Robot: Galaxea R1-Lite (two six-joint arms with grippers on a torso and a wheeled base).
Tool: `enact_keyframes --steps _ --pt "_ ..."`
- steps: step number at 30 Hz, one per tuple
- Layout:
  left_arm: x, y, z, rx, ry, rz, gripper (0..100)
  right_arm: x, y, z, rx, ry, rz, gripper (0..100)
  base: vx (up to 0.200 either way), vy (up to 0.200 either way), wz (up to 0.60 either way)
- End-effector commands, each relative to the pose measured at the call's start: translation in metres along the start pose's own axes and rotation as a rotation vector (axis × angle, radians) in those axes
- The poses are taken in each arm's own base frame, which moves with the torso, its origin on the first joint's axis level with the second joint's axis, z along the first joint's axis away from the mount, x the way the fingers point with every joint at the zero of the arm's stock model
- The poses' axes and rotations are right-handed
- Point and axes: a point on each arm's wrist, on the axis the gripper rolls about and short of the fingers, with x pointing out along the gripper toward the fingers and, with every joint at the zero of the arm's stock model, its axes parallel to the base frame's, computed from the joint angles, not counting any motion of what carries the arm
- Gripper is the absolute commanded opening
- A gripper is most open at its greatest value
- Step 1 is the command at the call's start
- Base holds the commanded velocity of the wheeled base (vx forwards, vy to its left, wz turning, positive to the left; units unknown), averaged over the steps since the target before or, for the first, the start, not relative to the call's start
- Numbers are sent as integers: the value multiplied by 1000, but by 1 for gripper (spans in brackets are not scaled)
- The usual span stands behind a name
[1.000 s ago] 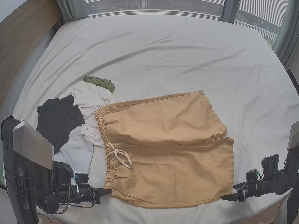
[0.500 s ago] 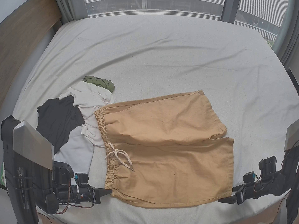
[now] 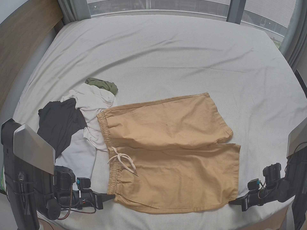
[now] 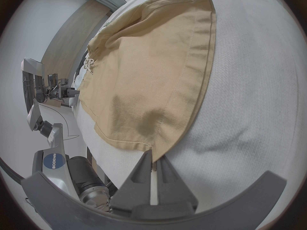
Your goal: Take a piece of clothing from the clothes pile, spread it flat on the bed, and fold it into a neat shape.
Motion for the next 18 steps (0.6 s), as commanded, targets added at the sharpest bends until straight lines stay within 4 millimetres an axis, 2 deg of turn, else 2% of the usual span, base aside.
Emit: enact_keyframes --steps 1,11,18 --pt "0 0 0 1 -2 -1 0 -7 3 1 -6 -17 -7 0 0 0 0" --pt "-10 -7 -6 -11 28 -25 0 -22 13 5 -20 -27 -3 0 0 0 0" --pt "-16 -2 -4 -37 24 -9 0 -23 15 3 -17 -7 5 0 0 0 0"
